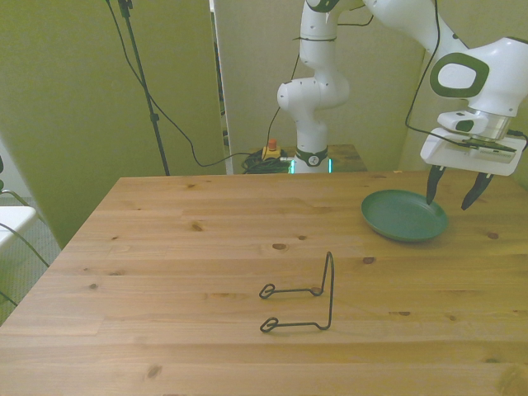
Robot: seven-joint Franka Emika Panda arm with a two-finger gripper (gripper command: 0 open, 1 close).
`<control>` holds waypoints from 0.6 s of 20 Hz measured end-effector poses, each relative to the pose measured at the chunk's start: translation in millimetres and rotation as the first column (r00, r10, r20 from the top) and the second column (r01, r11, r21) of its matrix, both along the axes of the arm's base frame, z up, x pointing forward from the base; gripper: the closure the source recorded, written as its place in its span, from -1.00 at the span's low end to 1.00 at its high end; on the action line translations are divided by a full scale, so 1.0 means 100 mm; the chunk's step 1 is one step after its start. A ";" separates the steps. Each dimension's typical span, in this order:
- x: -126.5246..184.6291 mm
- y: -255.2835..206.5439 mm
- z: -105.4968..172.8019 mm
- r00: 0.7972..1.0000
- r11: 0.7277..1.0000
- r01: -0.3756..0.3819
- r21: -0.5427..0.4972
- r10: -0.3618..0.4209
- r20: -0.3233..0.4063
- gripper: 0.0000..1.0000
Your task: Load the plate
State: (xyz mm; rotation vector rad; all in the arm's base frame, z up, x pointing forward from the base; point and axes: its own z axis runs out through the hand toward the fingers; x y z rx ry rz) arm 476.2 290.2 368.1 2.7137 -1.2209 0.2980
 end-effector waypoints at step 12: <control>-0.02 -0.01 -0.18 1.000 0.995 0.011 -0.098 -0.012 -0.007 -1.00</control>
